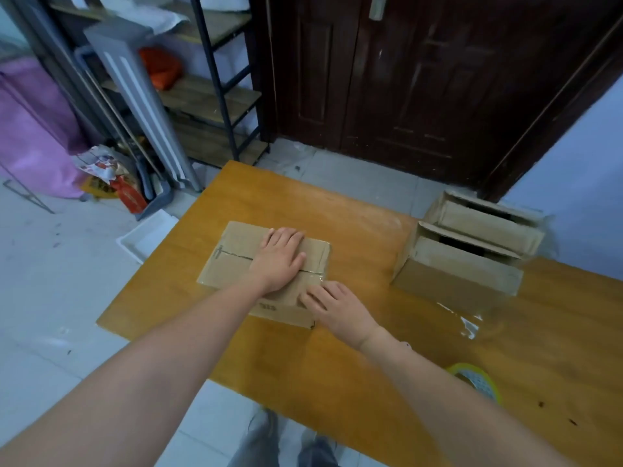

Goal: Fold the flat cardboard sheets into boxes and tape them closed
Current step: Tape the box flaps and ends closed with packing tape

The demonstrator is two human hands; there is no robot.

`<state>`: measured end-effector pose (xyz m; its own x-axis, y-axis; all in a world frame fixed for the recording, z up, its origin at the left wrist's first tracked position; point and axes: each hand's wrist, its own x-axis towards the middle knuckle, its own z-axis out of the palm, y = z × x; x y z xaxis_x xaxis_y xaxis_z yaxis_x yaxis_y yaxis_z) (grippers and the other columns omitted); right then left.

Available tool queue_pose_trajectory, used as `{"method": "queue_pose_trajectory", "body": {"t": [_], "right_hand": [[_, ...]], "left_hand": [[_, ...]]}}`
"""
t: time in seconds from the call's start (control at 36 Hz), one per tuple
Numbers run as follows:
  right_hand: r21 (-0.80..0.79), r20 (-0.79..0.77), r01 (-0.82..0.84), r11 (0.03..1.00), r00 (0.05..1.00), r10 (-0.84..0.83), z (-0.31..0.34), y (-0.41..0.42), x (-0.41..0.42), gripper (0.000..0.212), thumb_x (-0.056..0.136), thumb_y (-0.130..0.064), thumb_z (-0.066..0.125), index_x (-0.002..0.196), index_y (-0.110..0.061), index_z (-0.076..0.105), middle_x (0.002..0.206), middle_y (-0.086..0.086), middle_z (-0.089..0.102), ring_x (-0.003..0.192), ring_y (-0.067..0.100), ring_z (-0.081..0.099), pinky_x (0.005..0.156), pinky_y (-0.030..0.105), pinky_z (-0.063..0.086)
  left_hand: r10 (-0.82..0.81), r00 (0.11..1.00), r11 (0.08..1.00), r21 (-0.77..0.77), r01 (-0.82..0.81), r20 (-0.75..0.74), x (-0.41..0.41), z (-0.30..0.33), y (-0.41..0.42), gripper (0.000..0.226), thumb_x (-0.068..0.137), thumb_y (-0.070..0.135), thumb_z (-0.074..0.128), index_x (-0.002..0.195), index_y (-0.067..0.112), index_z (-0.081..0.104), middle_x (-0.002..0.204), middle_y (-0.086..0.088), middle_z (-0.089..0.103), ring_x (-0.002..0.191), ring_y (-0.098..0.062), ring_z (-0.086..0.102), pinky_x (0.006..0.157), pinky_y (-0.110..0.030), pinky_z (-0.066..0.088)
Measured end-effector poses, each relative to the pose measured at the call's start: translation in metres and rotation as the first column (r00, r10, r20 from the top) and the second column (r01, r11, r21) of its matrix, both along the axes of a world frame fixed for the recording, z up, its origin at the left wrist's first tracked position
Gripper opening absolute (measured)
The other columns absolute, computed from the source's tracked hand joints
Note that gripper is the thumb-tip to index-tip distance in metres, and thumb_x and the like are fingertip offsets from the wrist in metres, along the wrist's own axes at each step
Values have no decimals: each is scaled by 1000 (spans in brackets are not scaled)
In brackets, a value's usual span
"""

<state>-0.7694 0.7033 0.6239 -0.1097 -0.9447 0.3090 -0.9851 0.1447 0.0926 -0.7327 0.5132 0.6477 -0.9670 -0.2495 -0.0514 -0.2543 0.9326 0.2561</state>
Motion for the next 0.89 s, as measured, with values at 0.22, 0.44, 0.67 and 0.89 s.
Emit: {"method": "queue_pose_trajectory", "body": {"t": [0.22, 0.44, 0.67, 0.89], "right_hand": [[380, 641, 392, 838, 541, -544, 31, 24, -4, 86, 83, -45, 63, 149, -26, 11, 151, -4, 13, 137, 20, 20, 108, 37, 36], [606, 789, 602, 519, -537, -298, 42, -32, -16, 82, 88, -71, 12, 146, -15, 31, 146, 9, 40, 134, 30, 37, 111, 50, 31], [488, 829, 758, 433, -558, 42, 65, -49, -8, 70, 91, -67, 17, 91, -9, 57, 97, 7, 61, 92, 22, 57, 94, 38, 45], [330, 910, 884, 331, -392, 139, 83, -20, 3, 49, 94, -56, 36, 81, -13, 54, 91, 8, 62, 90, 21, 57, 84, 32, 45]], "left_hand": [[407, 889, 855, 430, -290, -210, 14, 37, -46, 52, 95, 13, 48, 144, 13, 31, 147, -10, 32, 135, -27, 30, 113, -42, 26], [579, 611, 173, 651, -739, 540, 42, 26, -117, 58, 98, 54, 26, 137, 13, 39, 134, -17, 48, 122, -34, 46, 103, -45, 36], [481, 737, 126, 794, -594, 475, 34, 63, -99, 58, 93, 64, 30, 88, 9, 49, 85, -11, 51, 75, -26, 51, 66, -37, 45], [393, 919, 440, 871, -218, 32, 30, 80, -90, 29, 86, 28, 67, 86, 10, 45, 83, -4, 51, 83, -21, 48, 64, -29, 36]]}}
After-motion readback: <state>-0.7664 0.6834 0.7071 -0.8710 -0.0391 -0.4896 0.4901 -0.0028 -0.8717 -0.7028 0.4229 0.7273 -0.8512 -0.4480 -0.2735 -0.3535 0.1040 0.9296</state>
